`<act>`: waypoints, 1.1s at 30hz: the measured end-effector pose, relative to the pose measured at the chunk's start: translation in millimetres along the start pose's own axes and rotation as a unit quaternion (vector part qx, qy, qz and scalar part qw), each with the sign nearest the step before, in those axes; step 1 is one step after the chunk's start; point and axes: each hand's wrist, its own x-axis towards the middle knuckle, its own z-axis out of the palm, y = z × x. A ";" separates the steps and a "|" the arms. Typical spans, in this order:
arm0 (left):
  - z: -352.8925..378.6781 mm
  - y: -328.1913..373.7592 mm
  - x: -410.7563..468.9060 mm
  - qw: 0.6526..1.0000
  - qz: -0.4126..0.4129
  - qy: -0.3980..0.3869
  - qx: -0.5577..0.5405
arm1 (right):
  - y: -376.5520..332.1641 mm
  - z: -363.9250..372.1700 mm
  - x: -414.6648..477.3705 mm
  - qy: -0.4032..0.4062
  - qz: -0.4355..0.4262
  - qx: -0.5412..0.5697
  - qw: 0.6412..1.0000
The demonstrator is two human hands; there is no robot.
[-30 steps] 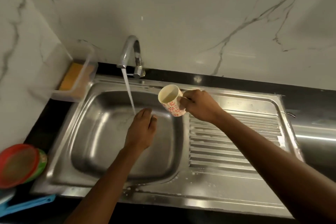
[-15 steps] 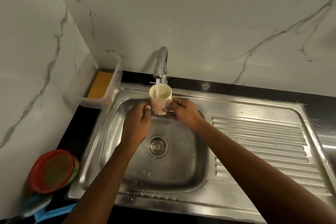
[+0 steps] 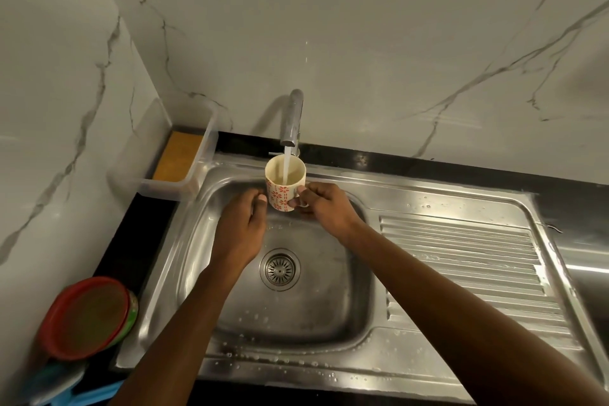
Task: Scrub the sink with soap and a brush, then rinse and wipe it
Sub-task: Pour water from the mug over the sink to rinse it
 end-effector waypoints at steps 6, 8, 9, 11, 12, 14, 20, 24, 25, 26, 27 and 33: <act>-1.4 -4.7 -3.4 1.000 0.008 0.001 -0.001 | -0.9 4.3 -1.2 0.009 0.009 0.017 1.000; -1.8 -4.8 -3.7 1.000 0.010 0.002 -0.002 | -1.4 5.0 -2.8 0.012 0.003 0.019 1.000; -1.9 -5.2 -3.9 1.000 0.011 0.003 -0.001 | -1.8 5.3 -3.6 0.012 0.000 0.022 1.000; -2.1 -5.5 -4.5 1.000 0.011 0.003 -0.001 | -1.5 5.5 -5.0 0.011 -0.003 0.034 0.999; -2.3 -5.7 -4.8 1.000 0.011 0.004 -0.002 | -0.8 5.5 -5.2 0.009 -0.002 0.042 0.999; -1.4 -7.1 -5.0 1.000 0.011 0.006 0.000 | 0.2 5.2 -5.9 0.009 0.004 0.052 0.999; -0.6 -12.4 -4.8 1.000 0.002 0.002 0.003 | 0.5 3.6 -11.1 0.012 0.000 0.056 0.998; -1.7 -10.9 -6.6 1.000 0.002 0.006 0.001 | 5.7 3.4 -12.9 0.012 -0.005 0.042 0.999; -2.1 -9.5 -7.4 1.000 0.004 0.006 0.001 | 6.4 3.6 -13.0 0.011 -0.006 0.041 0.999; -2.7 -8.1 -8.4 1.000 0.004 0.005 0.003 | 7.3 3.9 -13.2 0.012 -0.006 0.040 0.999; -3.3 -6.9 -9.3 1.000 0.003 0.005 0.004 | 7.9 4.2 -13.6 0.012 -0.008 0.039 0.999; -5.2 -6.5 -10.9 1.000 -0.002 0.009 0.006 | 6.4 6.1 -16.8 0.011 -0.014 0.032 0.999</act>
